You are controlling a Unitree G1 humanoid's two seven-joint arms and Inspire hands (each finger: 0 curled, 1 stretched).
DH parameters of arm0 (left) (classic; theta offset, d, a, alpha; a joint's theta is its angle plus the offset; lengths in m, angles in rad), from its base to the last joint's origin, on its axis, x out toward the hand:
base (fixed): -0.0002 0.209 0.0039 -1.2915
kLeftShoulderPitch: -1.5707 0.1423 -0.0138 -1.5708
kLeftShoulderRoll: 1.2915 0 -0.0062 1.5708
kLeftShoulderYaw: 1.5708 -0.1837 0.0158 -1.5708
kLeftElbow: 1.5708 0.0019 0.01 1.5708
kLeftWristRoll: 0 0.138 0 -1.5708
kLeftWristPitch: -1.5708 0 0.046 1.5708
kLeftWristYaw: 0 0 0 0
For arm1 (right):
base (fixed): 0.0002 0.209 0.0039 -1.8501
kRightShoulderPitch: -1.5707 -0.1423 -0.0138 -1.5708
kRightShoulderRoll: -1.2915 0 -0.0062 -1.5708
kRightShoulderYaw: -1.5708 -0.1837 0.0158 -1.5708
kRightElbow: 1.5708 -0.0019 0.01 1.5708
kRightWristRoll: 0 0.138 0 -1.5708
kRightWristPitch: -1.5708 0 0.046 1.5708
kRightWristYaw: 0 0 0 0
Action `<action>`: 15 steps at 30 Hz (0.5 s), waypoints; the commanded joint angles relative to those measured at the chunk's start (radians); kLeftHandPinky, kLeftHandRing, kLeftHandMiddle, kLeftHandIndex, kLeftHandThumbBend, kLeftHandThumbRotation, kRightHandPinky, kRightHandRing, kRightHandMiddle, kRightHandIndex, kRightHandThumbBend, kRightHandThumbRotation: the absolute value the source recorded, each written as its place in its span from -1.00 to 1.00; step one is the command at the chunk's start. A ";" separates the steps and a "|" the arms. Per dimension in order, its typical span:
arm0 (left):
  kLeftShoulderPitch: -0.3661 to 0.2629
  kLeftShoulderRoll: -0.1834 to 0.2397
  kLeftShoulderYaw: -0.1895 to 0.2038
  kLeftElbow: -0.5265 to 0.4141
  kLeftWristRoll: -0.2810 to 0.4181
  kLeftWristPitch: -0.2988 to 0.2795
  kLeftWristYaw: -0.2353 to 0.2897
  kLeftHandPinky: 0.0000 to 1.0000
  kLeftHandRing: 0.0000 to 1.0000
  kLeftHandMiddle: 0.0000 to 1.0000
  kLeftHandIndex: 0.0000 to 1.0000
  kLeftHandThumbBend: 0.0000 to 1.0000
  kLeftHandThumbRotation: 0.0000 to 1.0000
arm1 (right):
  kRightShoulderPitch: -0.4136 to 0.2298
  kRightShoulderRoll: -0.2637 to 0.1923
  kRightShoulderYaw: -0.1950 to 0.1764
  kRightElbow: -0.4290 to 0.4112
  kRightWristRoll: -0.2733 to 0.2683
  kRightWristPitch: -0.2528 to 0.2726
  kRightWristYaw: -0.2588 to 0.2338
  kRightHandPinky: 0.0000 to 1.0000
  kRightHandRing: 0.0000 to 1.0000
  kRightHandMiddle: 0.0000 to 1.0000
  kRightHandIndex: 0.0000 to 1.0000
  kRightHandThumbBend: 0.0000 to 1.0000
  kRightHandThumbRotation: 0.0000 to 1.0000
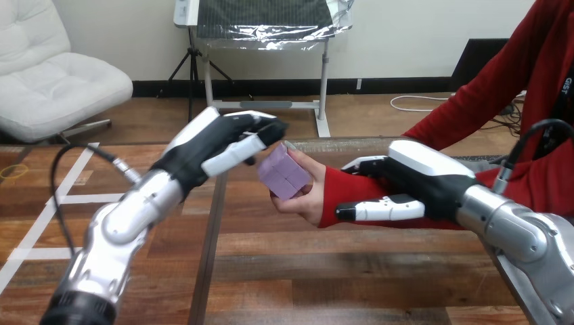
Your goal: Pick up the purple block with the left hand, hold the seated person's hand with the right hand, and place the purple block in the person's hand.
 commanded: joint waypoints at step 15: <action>0.140 -0.011 0.078 -0.165 -0.105 -0.083 0.061 0.16 0.33 0.38 0.33 0.20 0.94 | 0.090 -0.031 -0.129 -0.192 0.030 0.024 -0.072 0.15 0.45 0.52 0.61 1.00 1.00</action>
